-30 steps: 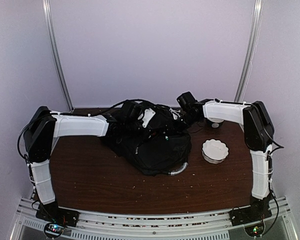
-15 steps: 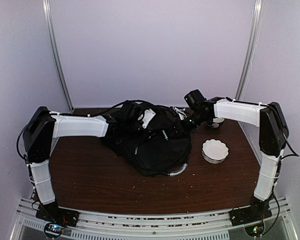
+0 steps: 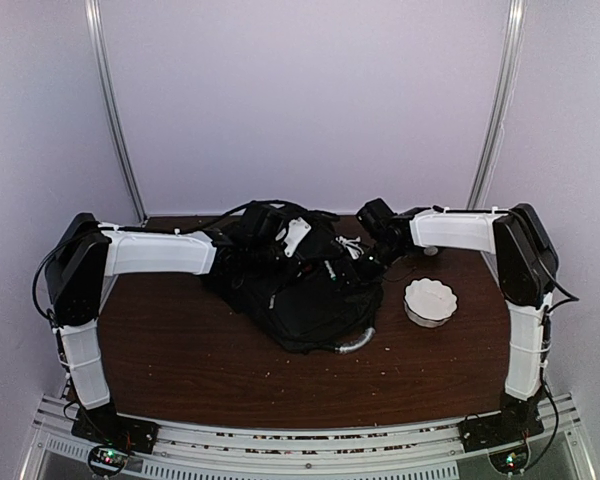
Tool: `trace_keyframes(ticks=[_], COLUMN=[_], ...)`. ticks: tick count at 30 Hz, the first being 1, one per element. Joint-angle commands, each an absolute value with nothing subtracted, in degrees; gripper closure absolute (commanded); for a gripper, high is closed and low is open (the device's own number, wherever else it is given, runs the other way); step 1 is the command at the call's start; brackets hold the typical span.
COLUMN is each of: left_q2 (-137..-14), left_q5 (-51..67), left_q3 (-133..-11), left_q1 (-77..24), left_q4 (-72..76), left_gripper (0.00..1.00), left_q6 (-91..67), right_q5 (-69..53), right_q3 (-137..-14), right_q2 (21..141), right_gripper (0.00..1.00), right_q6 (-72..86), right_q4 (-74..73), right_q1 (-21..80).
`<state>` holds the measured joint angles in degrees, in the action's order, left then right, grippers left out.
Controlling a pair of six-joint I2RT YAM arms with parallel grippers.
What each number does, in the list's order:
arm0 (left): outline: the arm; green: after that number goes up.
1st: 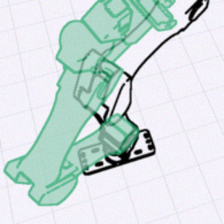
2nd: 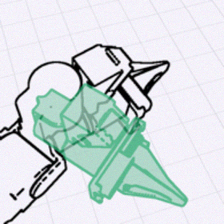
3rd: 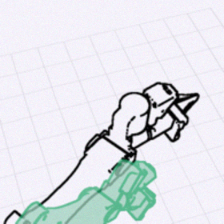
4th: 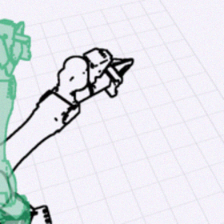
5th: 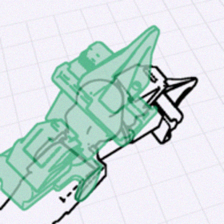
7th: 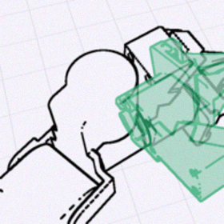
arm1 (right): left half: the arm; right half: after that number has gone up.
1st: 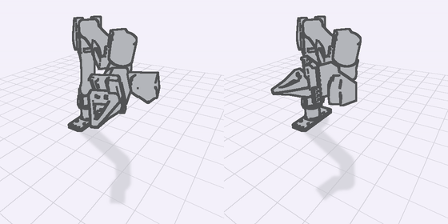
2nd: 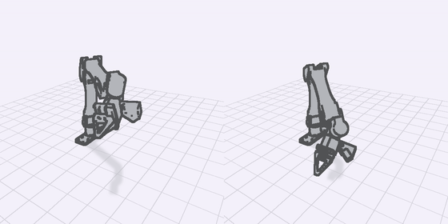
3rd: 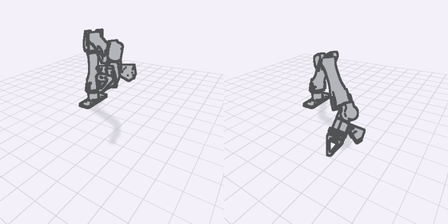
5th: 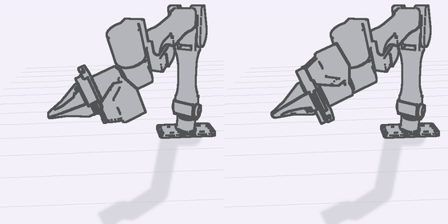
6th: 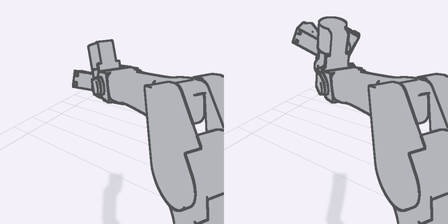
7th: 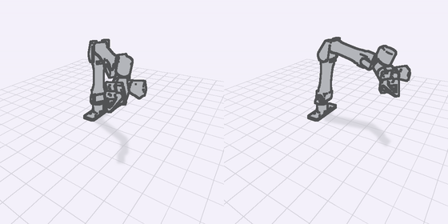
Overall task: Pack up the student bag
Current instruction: Adjust the pen in the upper front pocket of the bag.
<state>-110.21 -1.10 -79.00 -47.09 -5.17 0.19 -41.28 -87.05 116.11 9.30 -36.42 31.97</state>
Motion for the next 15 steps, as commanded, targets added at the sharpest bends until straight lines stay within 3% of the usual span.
trace_keyframes(ticks=[1,15], left_q2=[-108.0,-107.6], left_q5=[1.8,2.8], left_q3=[-78.3,-78.3], left_q1=[-48.4,-48.4], left_q4=[-4.3,-4.3], left_gripper=[1.00,1.00], left_q6=[0.9,1.8], right_q5=[-36.8,-29.8], right_q3=[-92.0,-95.2], right_q2=[119.2,120.8], right_gripper=[0.92,0.89], right_q6=[7.7,7.3], right_q4=[-34.7,-20.6], right_q1=[31.6,31.1])
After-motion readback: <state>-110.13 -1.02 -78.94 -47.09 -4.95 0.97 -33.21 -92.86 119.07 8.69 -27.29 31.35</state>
